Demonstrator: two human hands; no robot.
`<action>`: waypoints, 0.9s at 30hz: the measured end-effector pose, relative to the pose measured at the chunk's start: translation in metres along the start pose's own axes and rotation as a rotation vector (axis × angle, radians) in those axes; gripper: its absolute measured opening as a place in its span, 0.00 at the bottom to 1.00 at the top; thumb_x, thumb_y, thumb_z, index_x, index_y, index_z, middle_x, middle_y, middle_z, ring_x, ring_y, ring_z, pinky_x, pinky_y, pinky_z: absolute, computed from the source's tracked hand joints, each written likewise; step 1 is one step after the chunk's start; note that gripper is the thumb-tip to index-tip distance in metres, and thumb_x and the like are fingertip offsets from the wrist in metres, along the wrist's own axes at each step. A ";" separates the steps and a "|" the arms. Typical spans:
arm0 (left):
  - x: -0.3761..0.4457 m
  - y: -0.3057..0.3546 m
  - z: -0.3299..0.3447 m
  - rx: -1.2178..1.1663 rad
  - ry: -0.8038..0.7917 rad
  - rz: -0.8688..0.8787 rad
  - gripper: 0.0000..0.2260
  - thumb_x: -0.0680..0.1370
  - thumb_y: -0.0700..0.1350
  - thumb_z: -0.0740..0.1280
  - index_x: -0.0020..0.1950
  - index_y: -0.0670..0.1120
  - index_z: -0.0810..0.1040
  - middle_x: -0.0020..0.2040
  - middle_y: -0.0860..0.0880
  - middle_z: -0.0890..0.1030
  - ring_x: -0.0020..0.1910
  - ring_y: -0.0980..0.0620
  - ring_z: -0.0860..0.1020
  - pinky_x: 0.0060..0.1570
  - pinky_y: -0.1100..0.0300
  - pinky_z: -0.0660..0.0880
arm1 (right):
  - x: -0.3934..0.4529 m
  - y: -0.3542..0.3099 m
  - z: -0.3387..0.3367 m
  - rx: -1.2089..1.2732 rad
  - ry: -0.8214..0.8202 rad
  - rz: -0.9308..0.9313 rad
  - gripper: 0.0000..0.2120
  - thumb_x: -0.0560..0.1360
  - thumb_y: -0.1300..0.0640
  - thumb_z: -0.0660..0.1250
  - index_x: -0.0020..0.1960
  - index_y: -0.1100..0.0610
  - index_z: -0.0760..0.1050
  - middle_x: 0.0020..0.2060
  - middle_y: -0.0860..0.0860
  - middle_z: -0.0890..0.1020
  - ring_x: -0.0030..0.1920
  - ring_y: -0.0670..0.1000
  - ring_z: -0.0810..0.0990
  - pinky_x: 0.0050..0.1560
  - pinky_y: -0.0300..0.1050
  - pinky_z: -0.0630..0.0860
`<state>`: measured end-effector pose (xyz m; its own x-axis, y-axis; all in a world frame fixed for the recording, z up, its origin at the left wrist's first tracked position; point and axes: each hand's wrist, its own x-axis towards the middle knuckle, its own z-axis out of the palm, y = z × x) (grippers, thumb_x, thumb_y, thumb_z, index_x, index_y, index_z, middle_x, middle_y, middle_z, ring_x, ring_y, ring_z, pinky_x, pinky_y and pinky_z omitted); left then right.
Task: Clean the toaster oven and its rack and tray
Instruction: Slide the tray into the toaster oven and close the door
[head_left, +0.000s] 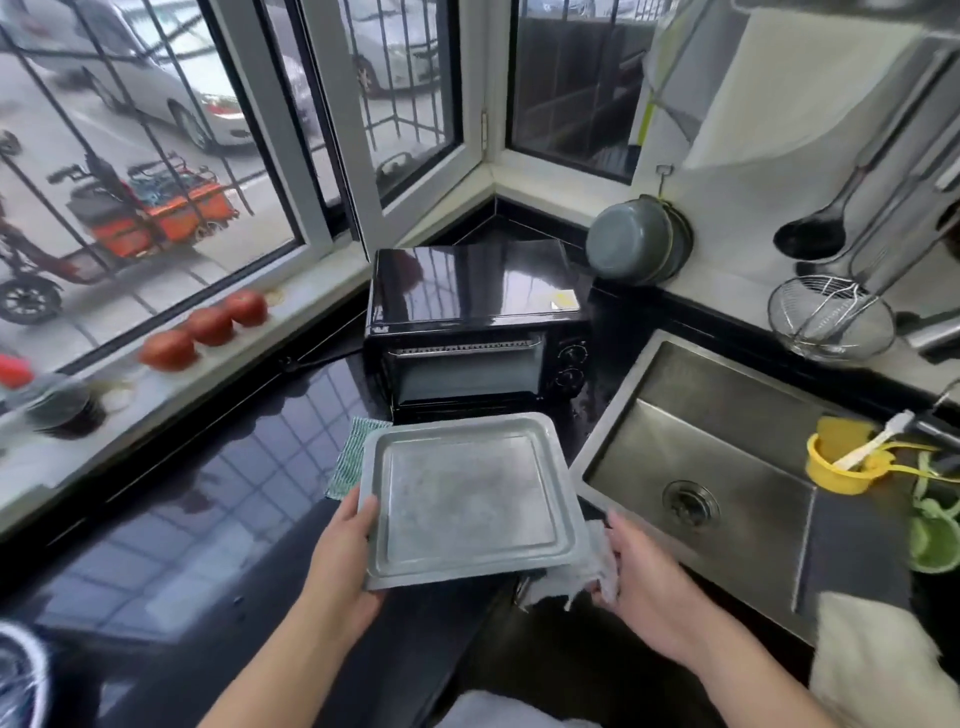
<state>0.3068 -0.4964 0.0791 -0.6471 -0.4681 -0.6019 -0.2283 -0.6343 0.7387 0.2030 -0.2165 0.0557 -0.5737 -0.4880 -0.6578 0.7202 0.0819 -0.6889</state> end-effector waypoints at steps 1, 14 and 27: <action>0.004 -0.001 0.002 0.019 0.001 -0.009 0.15 0.88 0.43 0.57 0.67 0.54 0.80 0.59 0.46 0.86 0.55 0.43 0.86 0.49 0.46 0.82 | 0.002 0.002 0.012 -0.049 -0.013 0.005 0.23 0.84 0.44 0.54 0.60 0.59 0.80 0.45 0.59 0.81 0.40 0.52 0.76 0.43 0.45 0.68; 0.076 0.010 0.006 0.370 -0.036 -0.098 0.13 0.84 0.37 0.60 0.57 0.49 0.82 0.44 0.49 0.88 0.47 0.45 0.84 0.54 0.46 0.80 | 0.088 -0.022 0.043 -0.049 0.360 -0.039 0.10 0.84 0.60 0.56 0.57 0.66 0.72 0.31 0.54 0.74 0.24 0.46 0.70 0.24 0.38 0.63; 0.131 0.026 0.014 0.338 0.006 -0.012 0.17 0.87 0.39 0.59 0.75 0.50 0.71 0.55 0.44 0.83 0.35 0.48 0.80 0.31 0.60 0.79 | 0.139 -0.054 0.051 -0.024 0.341 -0.074 0.06 0.84 0.59 0.58 0.53 0.62 0.70 0.31 0.54 0.75 0.27 0.48 0.69 0.28 0.41 0.65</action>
<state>0.2054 -0.5655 0.0234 -0.6385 -0.4663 -0.6123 -0.4651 -0.4001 0.7897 0.1044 -0.3330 0.0175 -0.7241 -0.1754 -0.6671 0.6649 0.0796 -0.7427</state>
